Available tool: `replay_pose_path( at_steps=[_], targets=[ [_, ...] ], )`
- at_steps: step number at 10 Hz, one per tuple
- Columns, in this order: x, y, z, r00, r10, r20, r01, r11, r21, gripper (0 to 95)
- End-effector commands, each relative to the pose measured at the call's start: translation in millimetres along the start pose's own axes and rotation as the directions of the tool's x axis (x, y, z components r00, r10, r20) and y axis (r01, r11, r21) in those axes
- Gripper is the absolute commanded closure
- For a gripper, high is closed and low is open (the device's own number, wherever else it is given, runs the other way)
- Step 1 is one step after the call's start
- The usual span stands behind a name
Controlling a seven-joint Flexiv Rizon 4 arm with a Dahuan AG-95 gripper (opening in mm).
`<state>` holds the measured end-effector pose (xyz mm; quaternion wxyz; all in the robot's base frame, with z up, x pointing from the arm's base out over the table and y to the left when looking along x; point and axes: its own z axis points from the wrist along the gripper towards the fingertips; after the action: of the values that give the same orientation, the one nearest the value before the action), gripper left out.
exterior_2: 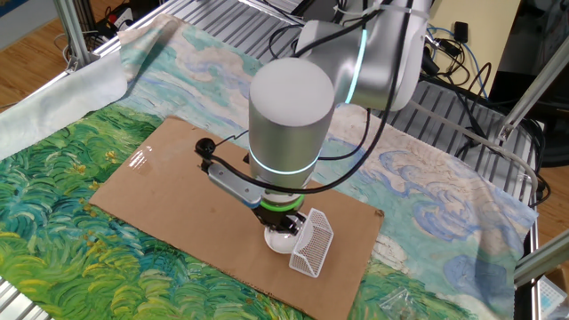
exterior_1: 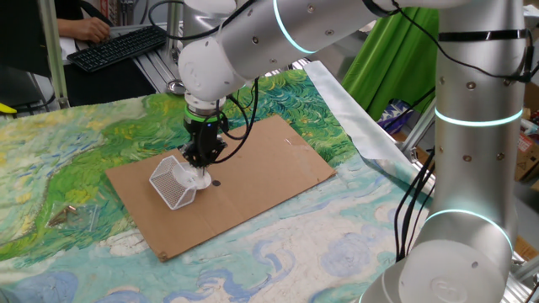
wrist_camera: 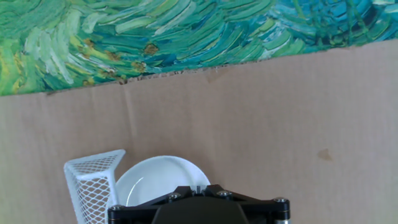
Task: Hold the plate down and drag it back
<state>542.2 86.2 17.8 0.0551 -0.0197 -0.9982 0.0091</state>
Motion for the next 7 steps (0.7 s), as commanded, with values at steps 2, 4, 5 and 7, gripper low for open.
replay_pose_path(
  at_steps=[2,4,5,7],
  targets=[
    [0.2,2.8,-0.4,1.000,0.029,-0.009,-0.029,0.998,-0.049,95.0],
    [1.7,8.6,-2.3,0.999,0.046,-0.017,-0.047,0.995,-0.086,95.0],
    [2.6,12.0,-2.7,0.998,0.053,-0.020,-0.054,0.994,-0.096,95.0],
    [4.3,17.7,-2.4,0.998,0.063,-0.023,-0.065,0.992,-0.107,95.0]
  ],
)
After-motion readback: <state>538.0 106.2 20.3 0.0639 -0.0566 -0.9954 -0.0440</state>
